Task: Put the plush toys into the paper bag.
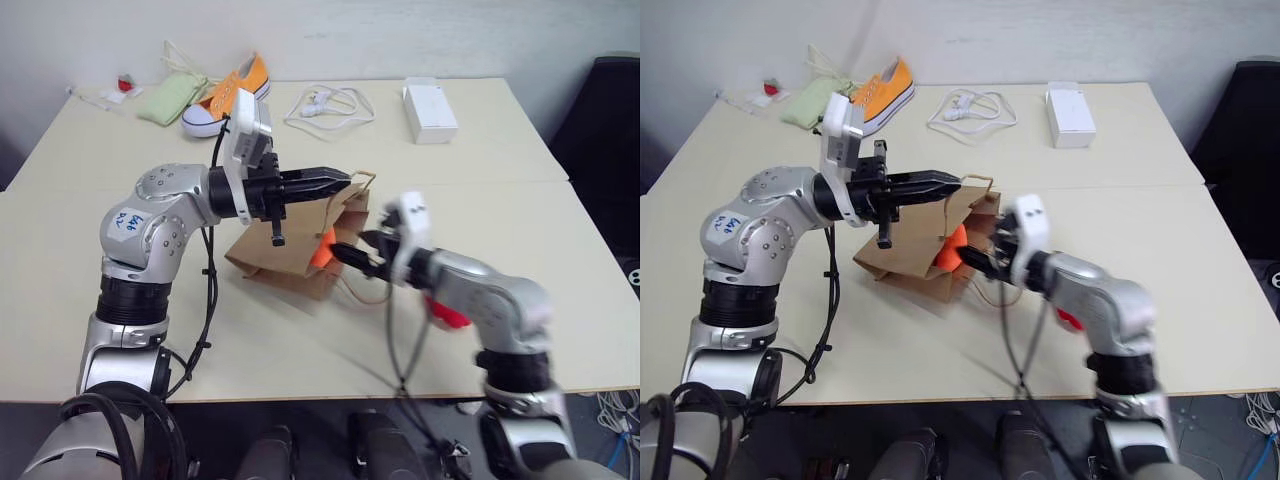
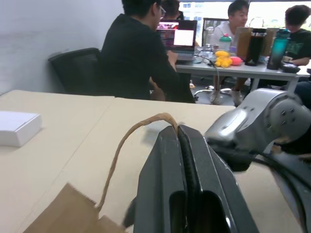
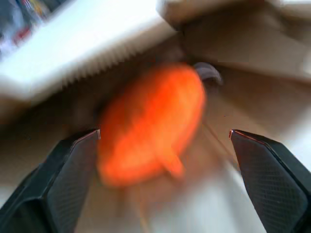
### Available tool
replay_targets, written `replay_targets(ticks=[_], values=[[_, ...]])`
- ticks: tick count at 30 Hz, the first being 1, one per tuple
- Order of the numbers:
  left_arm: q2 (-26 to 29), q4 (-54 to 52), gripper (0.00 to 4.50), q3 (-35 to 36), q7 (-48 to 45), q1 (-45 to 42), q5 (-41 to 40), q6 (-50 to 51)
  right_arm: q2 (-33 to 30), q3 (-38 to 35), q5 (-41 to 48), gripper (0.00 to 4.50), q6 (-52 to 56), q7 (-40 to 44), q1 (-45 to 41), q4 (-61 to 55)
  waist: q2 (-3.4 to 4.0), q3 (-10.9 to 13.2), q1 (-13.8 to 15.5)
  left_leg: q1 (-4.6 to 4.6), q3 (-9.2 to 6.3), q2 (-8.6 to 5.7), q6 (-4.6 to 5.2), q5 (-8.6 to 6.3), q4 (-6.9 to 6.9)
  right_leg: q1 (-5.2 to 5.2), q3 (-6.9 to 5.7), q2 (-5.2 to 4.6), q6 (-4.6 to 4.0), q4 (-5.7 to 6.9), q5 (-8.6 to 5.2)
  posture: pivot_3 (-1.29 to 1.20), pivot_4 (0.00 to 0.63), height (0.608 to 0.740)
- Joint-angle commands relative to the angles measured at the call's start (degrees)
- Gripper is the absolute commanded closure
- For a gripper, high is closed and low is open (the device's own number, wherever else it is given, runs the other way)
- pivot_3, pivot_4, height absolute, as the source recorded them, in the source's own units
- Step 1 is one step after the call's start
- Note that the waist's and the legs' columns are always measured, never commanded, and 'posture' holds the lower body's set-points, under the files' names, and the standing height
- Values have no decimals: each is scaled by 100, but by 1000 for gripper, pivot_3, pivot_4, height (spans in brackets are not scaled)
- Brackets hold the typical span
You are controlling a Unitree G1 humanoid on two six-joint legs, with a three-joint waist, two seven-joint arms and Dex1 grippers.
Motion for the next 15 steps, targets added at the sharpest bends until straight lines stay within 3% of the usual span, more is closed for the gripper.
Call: replay_targets(ticks=[1,4,6,10,13,15], values=[[140,-371,4500,132,-25,114,-105,61,-1028,-1352,284,242,322,165,1254,-1817,1,0,65,-3,-1,0,1,-1,-1,-1,0,-1,0,-3,0,0,150,740],[246,-506,4500,170,-51,242,-172,133,-1619,-2054,29,242,269,187,2563,-2557,-3,2,113,-6,-2,2,3,-2,-7,2,4,2,0,-14,0,0,150,740],[264,-471,4500,181,-63,250,-160,136,-1539,-2157,-36,242,191,58,3093,-2680,-15,2,82,-4,7,4,3,-2,-5,5,15,6,0,-13,0,0,150,740],[221,-317,4500,128,-101,146,-110,90,-1099,-1725,-316,242,-161,-250,3331,-2396,-24,2,36,40,42,4,2,1,-1,20,49,12,0,-2,0,0,150,740],[164,-165,4500,60,-172,-22,-65,46,-522,-1438,-381,873,-439,-426,3155,-1862,-36,-2,64,47,32,5,-4,7,-1,26,48,16,-1,2,0,0,150,740],[154,-88,4500,34,-225,-88,-29,17,-369,-1336,-442,1564,-559,-460,3055,-1610,-36,-2,80,43,32,2,-3,7,1,24,49,14,-1,0,1,0,150,740]])
